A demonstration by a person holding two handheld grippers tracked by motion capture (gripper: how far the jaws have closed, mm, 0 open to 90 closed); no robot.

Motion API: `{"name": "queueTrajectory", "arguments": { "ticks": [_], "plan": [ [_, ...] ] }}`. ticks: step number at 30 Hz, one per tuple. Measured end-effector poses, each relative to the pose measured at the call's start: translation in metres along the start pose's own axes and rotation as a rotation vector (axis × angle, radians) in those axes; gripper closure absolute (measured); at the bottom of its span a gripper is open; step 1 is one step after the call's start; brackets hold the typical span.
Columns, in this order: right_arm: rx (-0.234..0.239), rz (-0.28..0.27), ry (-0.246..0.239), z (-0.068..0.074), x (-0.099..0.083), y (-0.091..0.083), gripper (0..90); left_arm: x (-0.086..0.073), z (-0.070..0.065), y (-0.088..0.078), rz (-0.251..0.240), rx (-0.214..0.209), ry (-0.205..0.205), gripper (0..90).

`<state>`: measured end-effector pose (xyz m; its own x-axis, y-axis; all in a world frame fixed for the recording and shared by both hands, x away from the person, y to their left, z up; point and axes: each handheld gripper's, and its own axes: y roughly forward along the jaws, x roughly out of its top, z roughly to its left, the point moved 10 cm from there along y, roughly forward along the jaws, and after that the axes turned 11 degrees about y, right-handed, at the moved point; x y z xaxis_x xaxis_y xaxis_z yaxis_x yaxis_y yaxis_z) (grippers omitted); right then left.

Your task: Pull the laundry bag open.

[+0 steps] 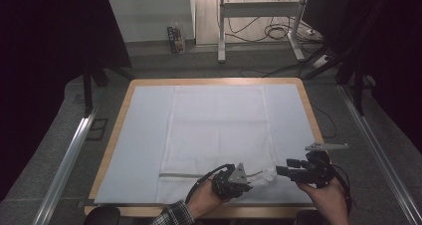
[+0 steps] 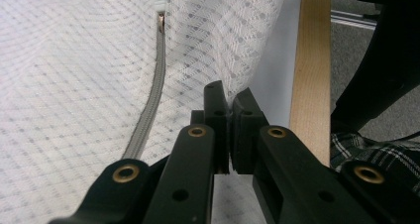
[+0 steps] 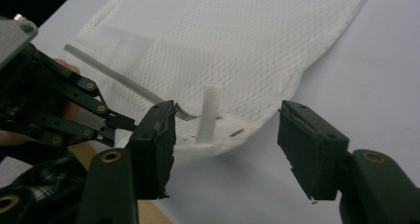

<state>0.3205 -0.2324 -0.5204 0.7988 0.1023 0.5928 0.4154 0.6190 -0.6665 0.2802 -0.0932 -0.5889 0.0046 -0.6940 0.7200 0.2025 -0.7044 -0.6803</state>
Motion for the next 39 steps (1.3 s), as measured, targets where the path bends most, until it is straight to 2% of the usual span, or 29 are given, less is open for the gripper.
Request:
{"name": "queueTrajectory", "arguments": {
  "ticks": [2, 3, 4, 8, 16, 19, 23, 25, 26, 28, 31, 33, 37, 39],
  "plan": [
    [0.001, 0.005, 0.008, 0.001, 0.0, 0.001, 35.5, 0.0, -0.001, 0.001, 0.003, 0.003, 0.003, 88.0],
    [0.004, 0.011, 0.02, 0.001, -0.001, 0.003, 32.9, 0.0, -0.001, 0.001, 0.002, 0.005, 0.003, 88.0],
    [0.009, 0.025, 0.051, 0.003, -0.002, 0.007, 29.0, 0.0, -0.001, 0.001, 0.0, 0.003, 0.003, 88.0],
    [0.018, 0.049, 0.092, 0.005, -0.006, 0.013, 24.2, 0.0, -0.002, 0.002, -0.005, 0.001, -0.006, 88.0],
    [0.053, 0.161, 0.214, 0.001, -0.024, 0.028, 16.7, 0.0, -0.002, 0.001, -0.007, 0.004, -0.012, 88.1],
    [0.067, 0.19, 0.232, 0.002, -0.028, 0.034, 16.7, 0.0, -0.002, 0.0, -0.01, 0.0, -0.01, 88.1],
    [0.11, 0.202, 0.225, 0.005, -0.028, 0.038, 28.6, 0.001, -0.004, 0.001, -0.011, -0.008, -0.006, 88.1],
    [0.133, 0.196, 0.213, 0.005, -0.024, 0.039, 40.8, 0.001, -0.005, 0.002, -0.01, -0.011, -0.002, 88.0],
    [0.133, 0.196, 0.213, 0.005, -0.024, 0.039, 40.8, 0.001, -0.005, 0.002, -0.008, -0.013, 0.0, 88.0],
    [0.14, 0.196, 0.204, 0.004, -0.022, 0.042, 49.8, 0.002, -0.007, 0.004, -0.021, -0.012, -0.017, 88.0],
    [0.15, 0.192, 0.201, 0.004, -0.019, 0.046, 62.0, 0.001, -0.006, 0.004, -0.013, -0.015, -0.013, 88.0],
    [0.144, 0.192, 0.183, 0.002, -0.019, 0.049, 71.5, 0.0, -0.006, 0.004, -0.011, -0.02, -0.014, 87.8],
    [0.147, 0.193, 0.175, 0.002, -0.021, 0.049, 75.5, -0.001, -0.004, 0.003, -0.011, -0.027, -0.022, 87.7],
    [0.171, 0.186, 0.179, 0.002, -0.022, 0.046, 77.5, -0.001, -0.004, 0.003, -0.011, -0.028, -0.023, 87.4]
  ]
}}
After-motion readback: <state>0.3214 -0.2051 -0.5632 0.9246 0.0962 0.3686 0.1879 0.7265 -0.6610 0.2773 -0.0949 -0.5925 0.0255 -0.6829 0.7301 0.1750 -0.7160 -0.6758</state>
